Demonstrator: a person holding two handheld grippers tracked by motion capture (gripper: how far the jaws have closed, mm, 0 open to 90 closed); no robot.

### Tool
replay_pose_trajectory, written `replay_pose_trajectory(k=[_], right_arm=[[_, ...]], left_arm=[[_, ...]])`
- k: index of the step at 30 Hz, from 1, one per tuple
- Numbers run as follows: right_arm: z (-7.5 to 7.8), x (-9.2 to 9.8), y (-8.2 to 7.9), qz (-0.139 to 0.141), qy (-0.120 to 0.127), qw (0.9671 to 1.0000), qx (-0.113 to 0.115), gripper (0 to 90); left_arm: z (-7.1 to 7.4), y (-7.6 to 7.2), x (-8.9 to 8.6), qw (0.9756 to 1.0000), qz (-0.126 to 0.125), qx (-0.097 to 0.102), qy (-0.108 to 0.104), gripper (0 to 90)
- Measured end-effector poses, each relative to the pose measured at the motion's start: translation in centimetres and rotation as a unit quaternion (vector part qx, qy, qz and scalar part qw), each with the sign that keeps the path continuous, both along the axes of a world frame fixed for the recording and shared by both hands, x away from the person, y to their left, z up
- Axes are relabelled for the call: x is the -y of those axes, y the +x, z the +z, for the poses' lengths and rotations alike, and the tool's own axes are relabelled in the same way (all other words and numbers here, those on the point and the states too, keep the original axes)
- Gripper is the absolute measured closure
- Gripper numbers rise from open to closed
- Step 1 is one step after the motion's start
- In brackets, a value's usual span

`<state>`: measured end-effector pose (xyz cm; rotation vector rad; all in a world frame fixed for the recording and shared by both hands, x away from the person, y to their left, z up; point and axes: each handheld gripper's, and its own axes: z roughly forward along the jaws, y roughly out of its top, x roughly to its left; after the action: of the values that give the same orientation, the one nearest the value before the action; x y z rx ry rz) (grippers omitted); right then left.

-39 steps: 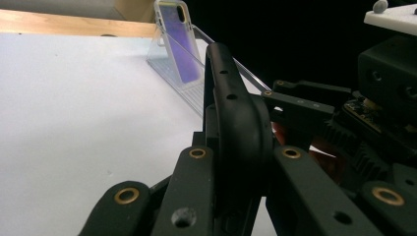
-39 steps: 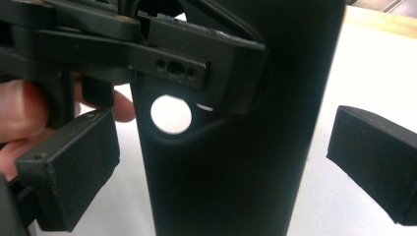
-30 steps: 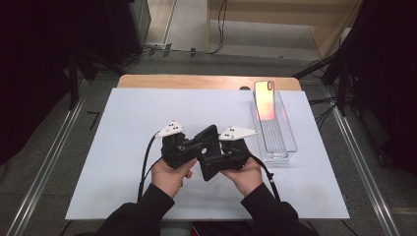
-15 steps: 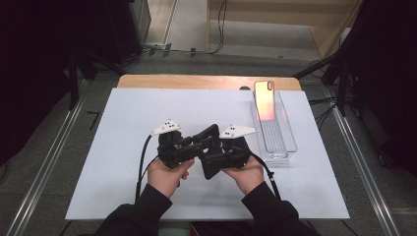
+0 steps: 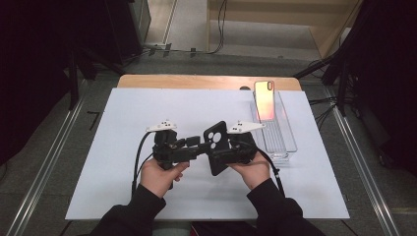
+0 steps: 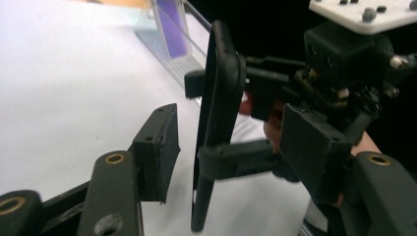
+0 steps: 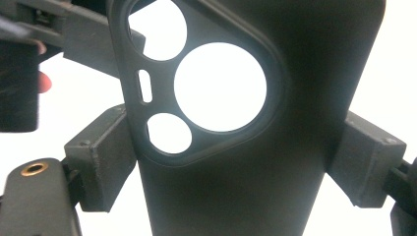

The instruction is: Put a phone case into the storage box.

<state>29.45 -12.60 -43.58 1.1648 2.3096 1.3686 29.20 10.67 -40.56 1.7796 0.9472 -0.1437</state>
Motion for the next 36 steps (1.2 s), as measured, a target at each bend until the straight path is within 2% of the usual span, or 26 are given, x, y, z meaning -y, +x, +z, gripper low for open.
replay_pose_trajectory(k=[3, 6, 8, 11, 14, 18, 23, 27, 30, 36], right_arm=[[-0.1, 0.3, 0.2, 0.001, 0.0, 1.0, -0.002, 12.5], [-0.1, 0.6, 0.3, 0.003, -0.001, 1.0, -0.002, 12.6], [0.0, 0.8, 0.4, 0.005, -0.002, 1.0, -0.001, 12.5], [0.0, 1.0, 0.4, 0.01, -0.001, 0.9999, 0.002, 12.6], [0.0, 1.2, 0.5, 0.014, 0.001, 0.9999, 0.003, 12.5], [0.1, 1.3, 0.6, 0.016, 0.004, 0.9999, -0.002, 12.6], [0.2, 1.6, 0.6, 0.023, 0.008, 0.9997, -0.003, 12.5], [0.2, 1.5, 0.6, 0.026, 0.002, 0.9996, -0.005, 12.6], [0.3, 1.5, 0.6, 0.03, -0.002, 0.9995, -0.001, 12.5], [0.8, 1.6, 0.5, 0.034, 0.003, 0.9994, -0.006, 12.7]], left_arm=[[0.0, -0.2, -0.1, 0.9999, -0.009, 0.001, 0.006, 38.4], [-0.1, -0.2, -0.2, 0.9996, -0.027, -0.006, 0.008, 36.6], [-0.2, -0.1, -0.4, 0.999, -0.042, -0.009, 0.013, 35.0], [-0.3, -0.3, -0.8, 0.9978, -0.059, 0.005, 0.03, 35.0], [-0.4, -0.2, -1.1, 0.996, -0.08, -0.002, 0.039, 35.0], [-0.9, -0.1, -1.7, 0.9925, -0.106, 0.006, 0.06, 31.6], [-2.0, -0.1, -2.3, 0.9849, -0.15, 0.01, 0.086, 31.6], [-2.7, -0.2, -2.5, 0.9806, -0.161, 0.01, 0.112, 31.6], [-3.1, -0.2, -2.8, 0.9804, -0.16, 0.006, 0.115, 31.5], [-3.8, -0.2, -3.7, 0.9788, -0.152, -0.002, 0.136, 31.5]])
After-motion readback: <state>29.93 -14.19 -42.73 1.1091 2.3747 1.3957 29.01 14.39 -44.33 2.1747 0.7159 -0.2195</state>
